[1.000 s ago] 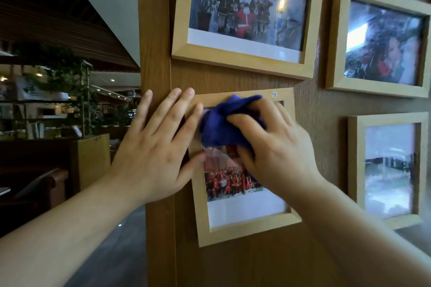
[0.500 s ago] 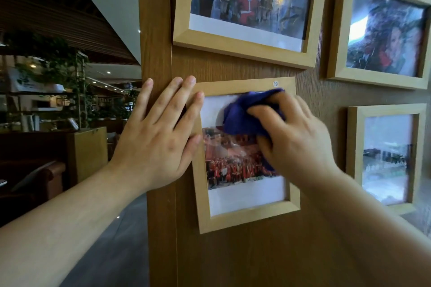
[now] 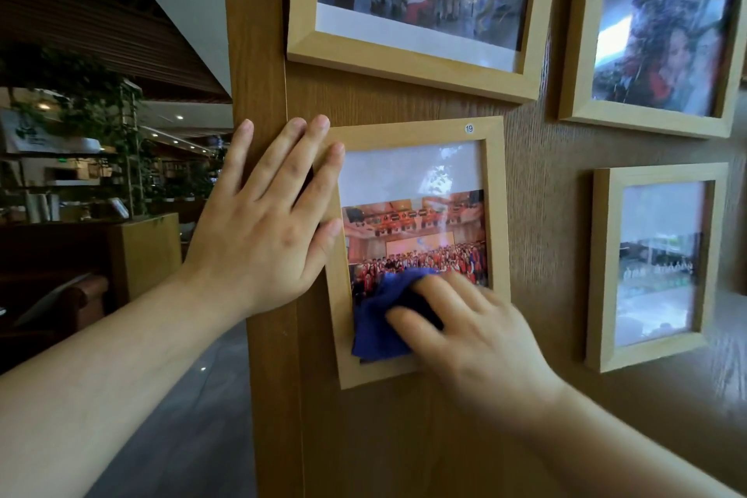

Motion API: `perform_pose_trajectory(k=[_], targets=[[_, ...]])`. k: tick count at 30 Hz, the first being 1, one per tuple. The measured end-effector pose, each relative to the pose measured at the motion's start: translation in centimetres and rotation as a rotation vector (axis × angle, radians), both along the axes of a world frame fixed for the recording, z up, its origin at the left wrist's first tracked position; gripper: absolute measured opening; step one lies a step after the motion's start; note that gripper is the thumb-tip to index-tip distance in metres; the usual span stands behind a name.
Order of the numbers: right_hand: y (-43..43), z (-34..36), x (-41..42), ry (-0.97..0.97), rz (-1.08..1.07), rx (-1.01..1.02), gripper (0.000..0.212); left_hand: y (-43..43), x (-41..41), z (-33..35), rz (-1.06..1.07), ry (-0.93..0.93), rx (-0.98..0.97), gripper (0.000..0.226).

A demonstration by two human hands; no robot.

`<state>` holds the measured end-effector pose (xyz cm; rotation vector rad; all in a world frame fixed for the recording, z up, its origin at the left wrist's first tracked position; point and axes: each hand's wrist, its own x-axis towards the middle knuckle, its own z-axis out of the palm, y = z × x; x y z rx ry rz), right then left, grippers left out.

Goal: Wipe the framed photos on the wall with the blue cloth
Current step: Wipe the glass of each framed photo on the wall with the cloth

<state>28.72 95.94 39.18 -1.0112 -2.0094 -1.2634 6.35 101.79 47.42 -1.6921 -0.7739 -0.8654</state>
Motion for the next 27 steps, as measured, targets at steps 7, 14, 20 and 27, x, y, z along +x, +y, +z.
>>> perform_pose_trajectory(k=[7, 14, 20, 27], targets=[[0.3, 8.6, 1.8, 0.247, -0.062, 0.166, 0.027, -0.3, 0.1, 0.0, 0.015, -0.001, -0.026, 0.062], [0.4, 3.8, 1.0, 0.214, -0.026, 0.088, 0.029, -0.3, 0.1, 0.1, 0.0, -0.011, -0.034, 0.063], [-0.2, -0.6, 0.4, 0.074, -0.006, -0.008, 0.022, -0.8, 0.3, 0.0, 0.017, -0.013, -0.067, 0.063], [-0.8, 1.2, 2.8, 0.081, 0.034, 0.011, 0.019, -2.5, 1.6, -0.4, 0.054, -0.036, -0.121, 0.064]])
